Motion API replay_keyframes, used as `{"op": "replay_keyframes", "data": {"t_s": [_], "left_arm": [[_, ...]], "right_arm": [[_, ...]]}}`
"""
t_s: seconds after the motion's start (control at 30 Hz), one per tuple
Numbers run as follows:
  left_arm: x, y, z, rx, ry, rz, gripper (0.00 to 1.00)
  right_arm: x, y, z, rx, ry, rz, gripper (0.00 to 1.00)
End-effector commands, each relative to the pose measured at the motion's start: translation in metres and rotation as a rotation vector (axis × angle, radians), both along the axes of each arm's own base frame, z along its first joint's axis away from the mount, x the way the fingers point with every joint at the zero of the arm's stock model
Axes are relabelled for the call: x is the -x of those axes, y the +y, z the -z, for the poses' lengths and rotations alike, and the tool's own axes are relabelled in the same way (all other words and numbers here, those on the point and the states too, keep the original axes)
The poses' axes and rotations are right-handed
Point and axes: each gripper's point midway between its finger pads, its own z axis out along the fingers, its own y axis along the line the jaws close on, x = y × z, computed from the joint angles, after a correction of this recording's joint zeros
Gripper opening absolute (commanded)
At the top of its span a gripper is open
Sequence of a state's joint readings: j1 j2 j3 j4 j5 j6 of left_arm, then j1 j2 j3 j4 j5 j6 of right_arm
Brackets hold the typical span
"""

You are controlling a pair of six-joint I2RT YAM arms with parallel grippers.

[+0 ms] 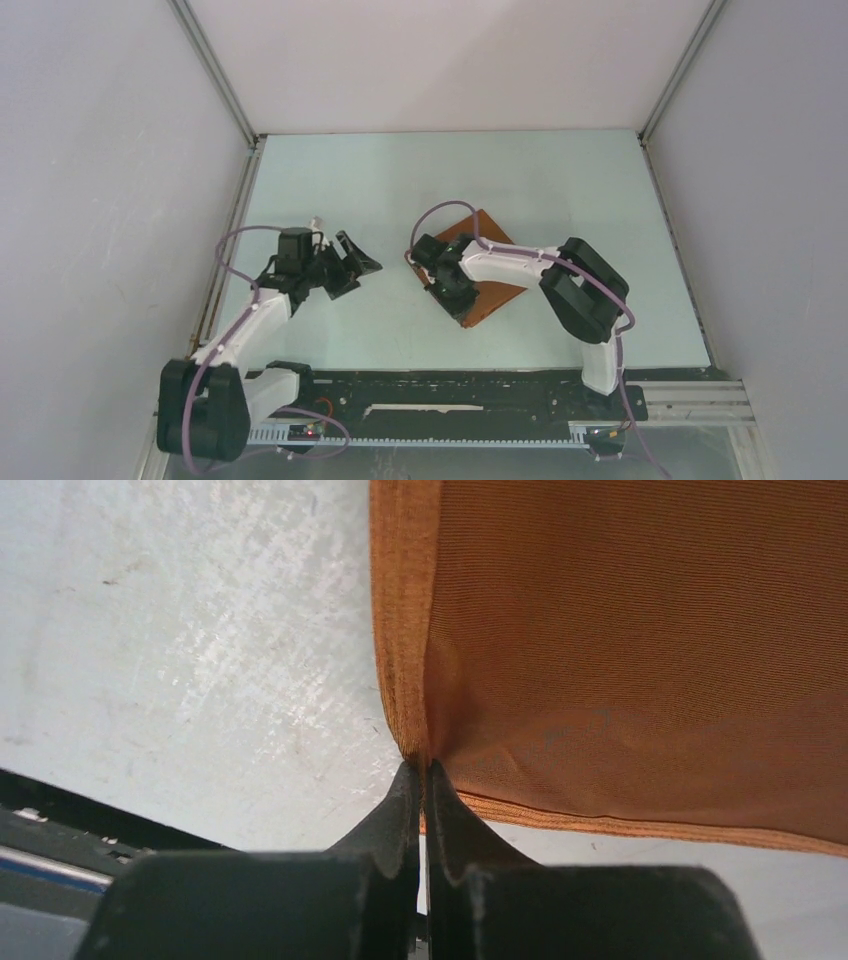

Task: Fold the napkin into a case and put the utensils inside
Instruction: Pick up the lower triangle-folded napkin from the center of the board.

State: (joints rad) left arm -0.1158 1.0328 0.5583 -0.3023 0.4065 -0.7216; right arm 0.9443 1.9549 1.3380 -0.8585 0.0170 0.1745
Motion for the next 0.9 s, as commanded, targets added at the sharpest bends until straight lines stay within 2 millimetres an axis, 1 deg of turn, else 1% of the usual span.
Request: {"op": "replay_keyframes", "data": {"t_s": [0.0, 0.1, 0.2, 0.4, 0.5, 0.57, 0.63, 0.73, 0.8, 0.87], "left_arm": [[-0.013, -0.032, 0.000, 0.256, 0.020, 0.017, 0.89], [-0.018, -0.045, 0.009, 0.343, 0.060, 0.014, 0.90], [-0.025, -0.057, 0.012, 0.419, 0.085, -0.021, 0.91], [-0.043, -0.081, 0.017, 0.469, 0.101, -0.047, 0.91], [-0.050, -0.091, 0.026, 0.483, 0.130, -0.063, 0.90], [-0.054, -0.094, 0.035, 0.503, 0.157, -0.089, 0.86], [-0.059, -0.093, 0.041, 0.507, 0.160, -0.118, 0.79], [-0.067, -0.094, 0.049, 0.483, 0.158, -0.132, 0.75], [-0.071, -0.097, 0.055, 0.478, 0.170, -0.131, 0.70], [-0.073, -0.100, 0.059, 0.466, 0.170, -0.128, 0.68]], "right_arm": [[-0.012, 0.016, -0.018, -0.197, 0.013, 0.037, 0.00], [-0.013, 0.012, -0.026, -0.267, 0.048, 0.070, 0.00], [-0.016, 0.012, -0.034, -0.361, 0.083, 0.109, 0.00], [-0.025, 0.002, -0.047, -0.474, 0.104, 0.185, 0.00], [-0.027, -0.004, -0.050, -0.506, 0.108, 0.212, 0.00], [-0.028, -0.008, -0.049, -0.522, 0.113, 0.228, 0.00], [-0.030, -0.013, -0.050, -0.536, 0.110, 0.245, 0.00], [-0.032, -0.021, -0.050, -0.551, 0.105, 0.272, 0.00], [-0.035, -0.027, -0.050, -0.565, 0.098, 0.293, 0.00], [-0.036, -0.030, -0.050, -0.570, 0.099, 0.300, 0.00]]}}
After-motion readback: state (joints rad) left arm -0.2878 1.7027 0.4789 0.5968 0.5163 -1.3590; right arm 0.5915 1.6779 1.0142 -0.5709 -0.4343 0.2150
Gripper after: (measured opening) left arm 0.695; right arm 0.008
